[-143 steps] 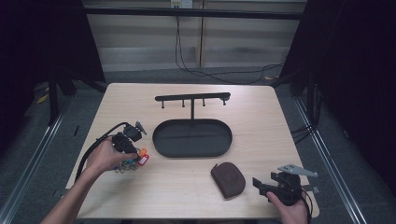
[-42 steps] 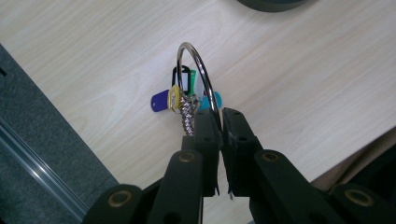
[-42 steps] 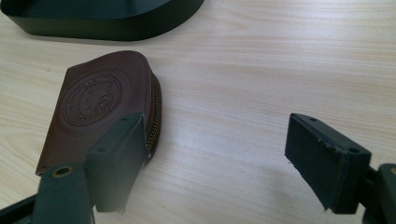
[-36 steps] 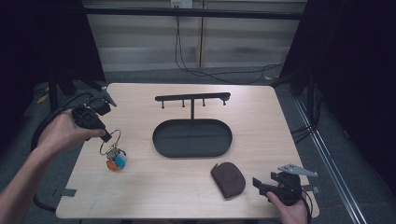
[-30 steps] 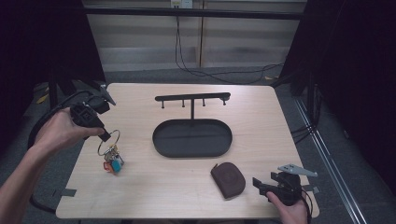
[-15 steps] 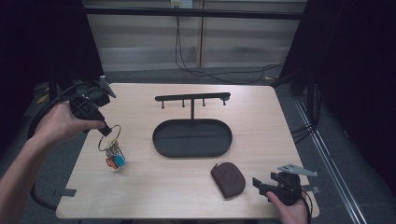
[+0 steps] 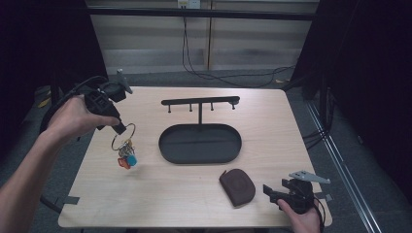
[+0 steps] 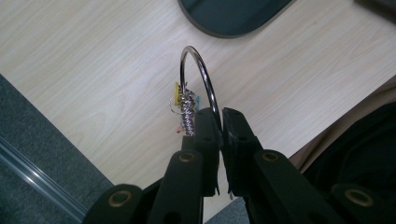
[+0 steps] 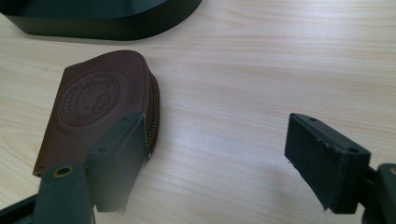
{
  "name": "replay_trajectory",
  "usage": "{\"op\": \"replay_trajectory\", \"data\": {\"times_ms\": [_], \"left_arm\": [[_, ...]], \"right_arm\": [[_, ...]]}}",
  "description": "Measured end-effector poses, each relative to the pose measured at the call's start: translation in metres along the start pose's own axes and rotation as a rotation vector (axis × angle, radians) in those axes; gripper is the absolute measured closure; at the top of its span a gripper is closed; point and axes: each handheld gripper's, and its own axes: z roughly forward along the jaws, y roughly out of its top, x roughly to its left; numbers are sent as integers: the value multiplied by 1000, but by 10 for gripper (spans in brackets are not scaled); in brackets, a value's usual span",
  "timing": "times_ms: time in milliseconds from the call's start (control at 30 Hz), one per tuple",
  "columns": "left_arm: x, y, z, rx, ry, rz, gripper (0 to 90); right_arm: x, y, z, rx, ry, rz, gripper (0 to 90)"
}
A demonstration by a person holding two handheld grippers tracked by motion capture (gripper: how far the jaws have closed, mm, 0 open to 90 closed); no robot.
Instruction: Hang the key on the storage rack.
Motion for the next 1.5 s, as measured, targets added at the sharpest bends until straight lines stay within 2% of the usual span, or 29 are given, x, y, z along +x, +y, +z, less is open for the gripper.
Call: {"op": "replay_trajectory", "data": {"times_ms": [133, 167, 300, 433, 533, 733, 900, 967, 1067, 1267, 1500], "left_arm": [[-4, 7, -3, 11, -7, 7, 856], [-5, 10, -5, 7, 1, 2, 855], [-6, 17, -7, 2, -11, 0, 855], [-9, 26, -8, 1, -18, 21, 856], [-12, 35, -7, -1, -25, 21, 856], [-22, 54, -6, 5, -41, 52, 855], [-27, 64, -5, 14, -39, 52, 855], [-28, 69, -3, 20, -60, 55, 856], [-31, 77, 0, 35, -56, 57, 856], [-34, 88, 4, 33, -85, 64, 856], [-39, 102, 7, 17, -80, 81, 855]], "right_arm": [[0, 0, 0, 0, 0, 1, 207], [0, 0, 0, 0, 0, 1, 208], [0, 0, 0, 0, 0, -1, 208], [0, 0, 0, 0, 2, 0, 207], [1, 0, 1, 7, 1, -4, 209], [1, 0, 1, 8, 5, -7, 209], [1, 0, 1, 6, 6, -7, 209], [1, 0, 1, 8, 8, -8, 209], [1, 0, 1, 4, 8, -6, 209], [1, 0, 1, 3, 10, -3, 209], [1, 0, 0, 3, 12, -8, 209]]}}
